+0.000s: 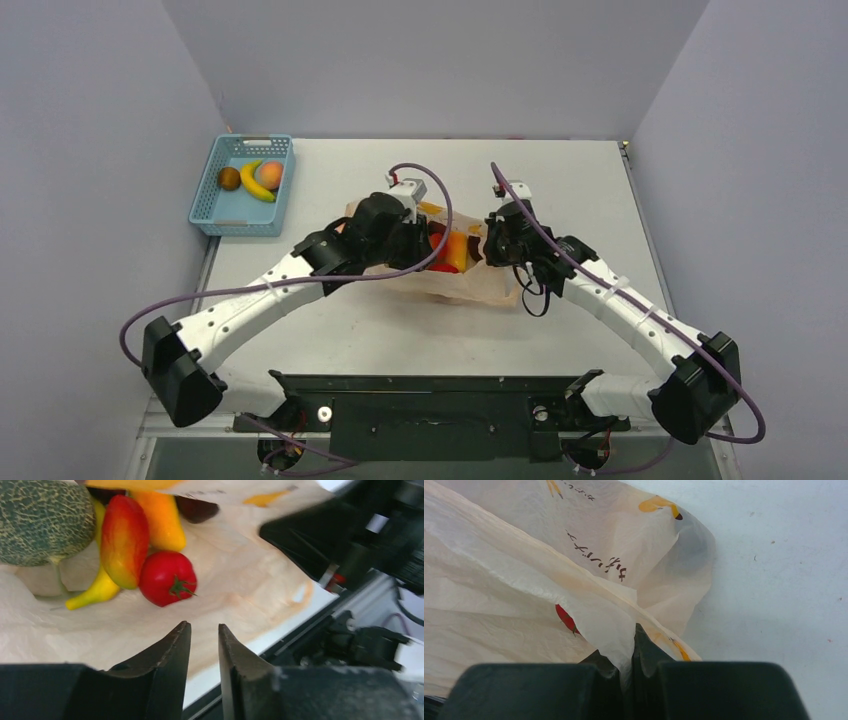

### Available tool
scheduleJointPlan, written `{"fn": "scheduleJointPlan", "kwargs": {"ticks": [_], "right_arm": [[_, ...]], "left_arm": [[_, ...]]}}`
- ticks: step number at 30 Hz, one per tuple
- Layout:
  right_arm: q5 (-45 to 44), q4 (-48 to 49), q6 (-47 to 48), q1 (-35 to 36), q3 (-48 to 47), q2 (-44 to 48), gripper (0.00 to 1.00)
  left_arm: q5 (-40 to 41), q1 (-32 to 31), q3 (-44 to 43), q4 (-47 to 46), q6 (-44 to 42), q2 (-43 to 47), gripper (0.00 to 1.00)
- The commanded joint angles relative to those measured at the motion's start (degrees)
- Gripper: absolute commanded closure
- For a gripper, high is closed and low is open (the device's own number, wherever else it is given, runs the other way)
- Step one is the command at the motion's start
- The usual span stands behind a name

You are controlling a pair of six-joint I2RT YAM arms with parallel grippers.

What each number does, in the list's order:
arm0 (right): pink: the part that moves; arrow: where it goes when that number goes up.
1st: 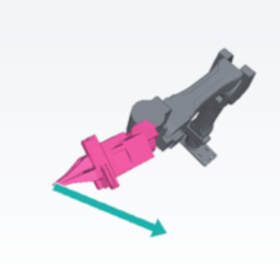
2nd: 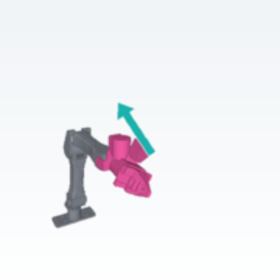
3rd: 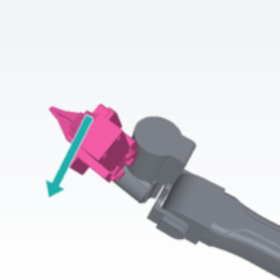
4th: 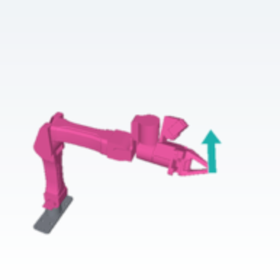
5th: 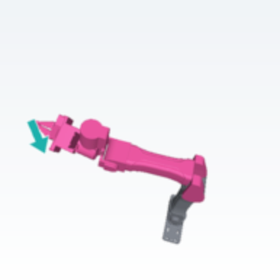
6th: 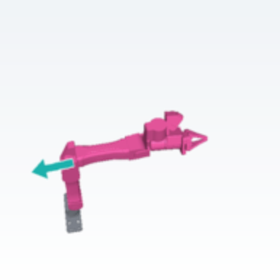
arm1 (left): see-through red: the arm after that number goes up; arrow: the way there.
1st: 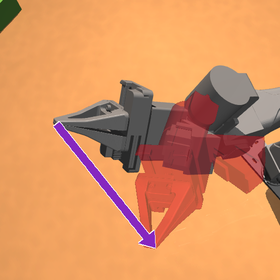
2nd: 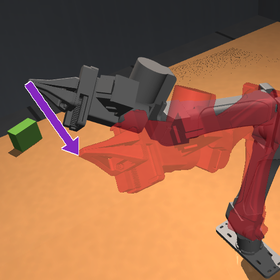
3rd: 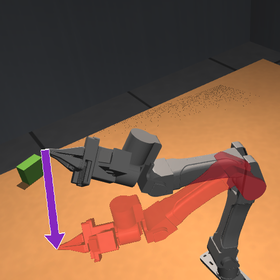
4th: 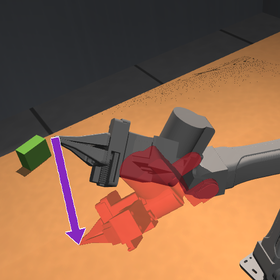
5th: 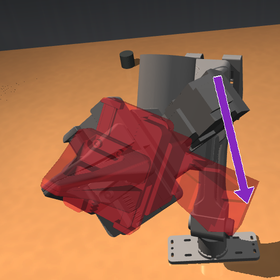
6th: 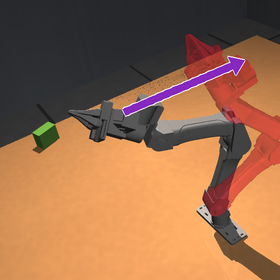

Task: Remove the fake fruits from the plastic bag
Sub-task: Adjust the plastic bag at the center of the board, then take out the fake fruit from the plastic bag.

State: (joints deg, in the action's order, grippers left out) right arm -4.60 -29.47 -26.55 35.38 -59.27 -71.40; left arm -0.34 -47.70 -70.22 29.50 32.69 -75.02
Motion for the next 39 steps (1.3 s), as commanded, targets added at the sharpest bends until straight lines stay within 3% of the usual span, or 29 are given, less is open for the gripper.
{"fn": "scheduleJointPlan", "kwargs": {"ticks": [1,6,11,17,22,33,39], "right_arm": [[-1.73,1.46,-1.42,0.54,2.27,2.97,1.00],[-2.03,2.61,-2.21,0.66,3.94,4.04,1.00],[-2.37,3.81,-2.32,0.73,4.80,4.15,1.00],[-0.95,6.42,-3.24,0.88,8.14,4.72,1.00],[-0.42,9.84,-4.41,1.50,14.03,6.12,1.00],[-1.78,9.10,-4.89,2.62,17.31,9.00,1.00],[-2.74,8.54,-4.54,2.65,16.35,9.80,1.00]], "left_arm": [[7.11,-0.20,-1.69,-7.63,-3.55,-5.36,0.78],[8.37,-0.41,-0.94,-10.06,-3.47,-12.26,0.88],[7.65,-5.05,11.37,-19.94,0.14,-10.36,0.89],[7.15,-8.36,27.93,-32.44,7.66,-5.42,0.77],[8.16,-9.35,32.77,-35.04,9.51,-3.57,0.69],[10.07,-6.95,22.59,-30.08,6.97,-4.90,0.44],[13.09,-6.03,14.73,-26.31,7.02,-11.67,0.43]]}}
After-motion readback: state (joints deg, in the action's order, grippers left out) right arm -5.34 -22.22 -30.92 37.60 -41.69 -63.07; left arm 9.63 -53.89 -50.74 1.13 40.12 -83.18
